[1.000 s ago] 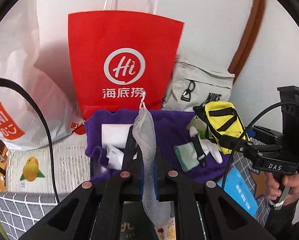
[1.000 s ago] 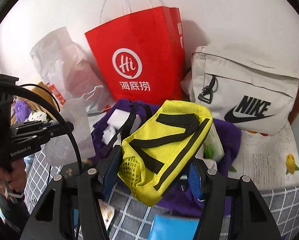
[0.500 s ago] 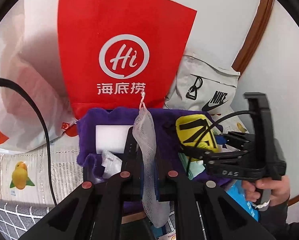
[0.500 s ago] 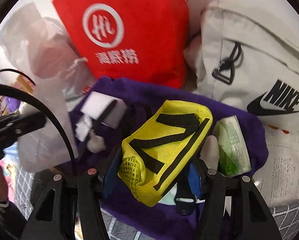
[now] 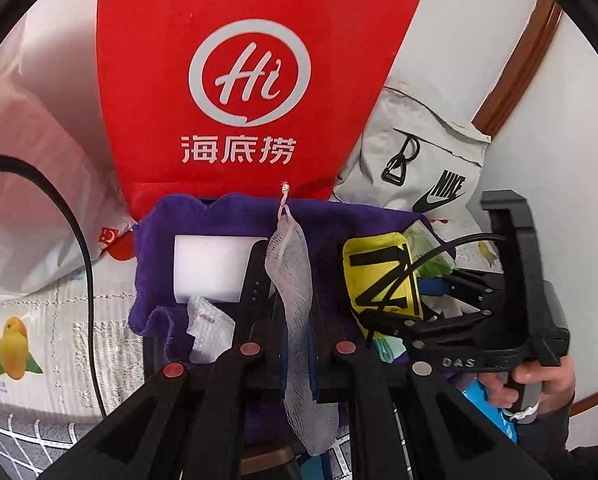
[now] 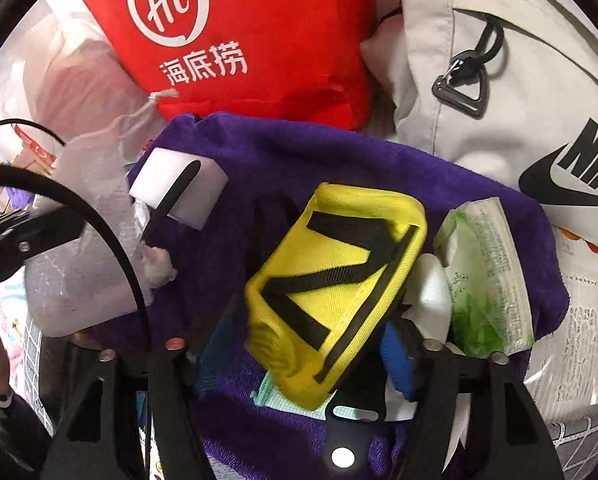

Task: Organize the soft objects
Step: 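Lower the yellow bag onto the towel with the right gripper while the left gripper drops the net bag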

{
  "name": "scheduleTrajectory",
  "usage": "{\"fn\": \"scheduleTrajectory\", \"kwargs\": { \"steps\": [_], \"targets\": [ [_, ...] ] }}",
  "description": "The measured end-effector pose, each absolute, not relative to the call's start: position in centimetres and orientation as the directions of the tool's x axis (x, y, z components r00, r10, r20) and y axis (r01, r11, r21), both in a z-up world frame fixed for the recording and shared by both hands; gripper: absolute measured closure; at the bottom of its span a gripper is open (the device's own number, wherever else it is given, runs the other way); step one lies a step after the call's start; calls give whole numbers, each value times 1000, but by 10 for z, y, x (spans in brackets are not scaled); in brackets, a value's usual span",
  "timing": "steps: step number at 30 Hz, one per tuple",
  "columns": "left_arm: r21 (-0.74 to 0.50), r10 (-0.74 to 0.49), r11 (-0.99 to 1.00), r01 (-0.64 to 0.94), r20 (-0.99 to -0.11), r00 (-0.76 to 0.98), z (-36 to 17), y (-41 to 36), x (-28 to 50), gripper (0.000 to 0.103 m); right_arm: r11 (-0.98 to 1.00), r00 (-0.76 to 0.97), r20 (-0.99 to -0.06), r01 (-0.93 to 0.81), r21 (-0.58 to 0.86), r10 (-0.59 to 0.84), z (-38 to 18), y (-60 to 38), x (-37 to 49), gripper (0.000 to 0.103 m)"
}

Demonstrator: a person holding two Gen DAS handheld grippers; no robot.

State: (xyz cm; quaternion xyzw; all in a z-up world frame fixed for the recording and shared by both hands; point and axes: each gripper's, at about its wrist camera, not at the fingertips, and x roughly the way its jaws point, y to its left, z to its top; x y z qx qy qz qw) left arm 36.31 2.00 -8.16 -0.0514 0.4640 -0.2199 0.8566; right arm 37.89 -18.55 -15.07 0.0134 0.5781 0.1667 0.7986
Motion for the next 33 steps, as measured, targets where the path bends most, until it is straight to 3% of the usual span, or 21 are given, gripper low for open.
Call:
{"fn": "scheduleTrajectory", "kwargs": {
  "steps": [7, 22, 33],
  "targets": [
    [-308, -447, 883, 353, -778, 441, -94, 7, 366, 95, 952, 275, -932, -255, 167, 237, -135, -188, 373, 26],
    [-259, -391, 908, 330, -807, 443, -113, -6, 375, 95, 968, 416, -881, -197, 154, 225, -82, -231, 359, 26],
    [-203, -344, 922, 330, -821, 455, -117, -5, 376, 95, 963, 420, -878, -226, 144, 230, -81, -215, 355, 26]
  ]
}}
